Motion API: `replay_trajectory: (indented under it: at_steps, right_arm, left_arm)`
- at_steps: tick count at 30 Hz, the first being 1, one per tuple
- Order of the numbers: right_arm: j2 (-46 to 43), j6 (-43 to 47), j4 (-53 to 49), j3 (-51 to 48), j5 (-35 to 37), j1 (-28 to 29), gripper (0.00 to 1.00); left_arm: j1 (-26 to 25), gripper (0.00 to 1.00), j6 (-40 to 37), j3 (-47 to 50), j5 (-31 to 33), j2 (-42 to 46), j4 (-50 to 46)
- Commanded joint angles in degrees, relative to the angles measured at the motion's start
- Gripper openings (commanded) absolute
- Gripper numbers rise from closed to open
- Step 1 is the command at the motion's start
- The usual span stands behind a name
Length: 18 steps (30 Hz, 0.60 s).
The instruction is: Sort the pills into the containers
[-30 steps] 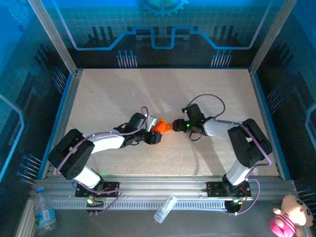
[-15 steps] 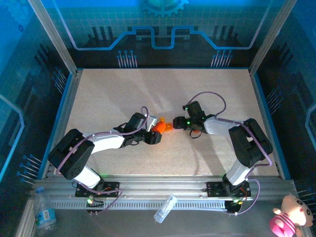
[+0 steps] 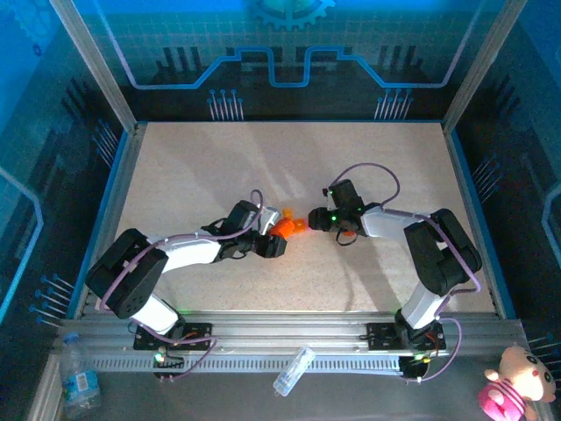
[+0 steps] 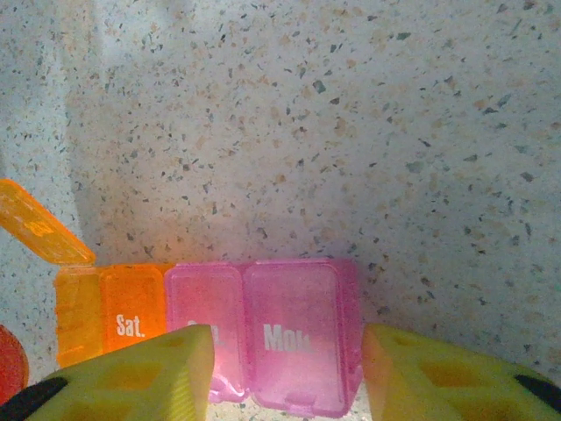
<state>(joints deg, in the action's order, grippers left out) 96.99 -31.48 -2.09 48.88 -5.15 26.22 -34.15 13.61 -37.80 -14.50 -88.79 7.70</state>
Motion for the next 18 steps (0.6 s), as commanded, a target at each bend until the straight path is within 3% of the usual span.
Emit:
replay_trajectory:
  at_steps: [1, 18]
  right_arm:
    - [-1.1, 0.1, -0.3, 0.5, -1.1, 0.7, 0.48]
    - [-0.4, -0.9, 0.3, -0.7, -0.3, 2.1, 0.5]
  left_arm:
    - [0.7, 0.0, 0.0, -1.9, -2.1, -0.3, -0.9]
    - [2.4, 0.0, -0.6, -4.6, -2.6, 0.4, -7.3]
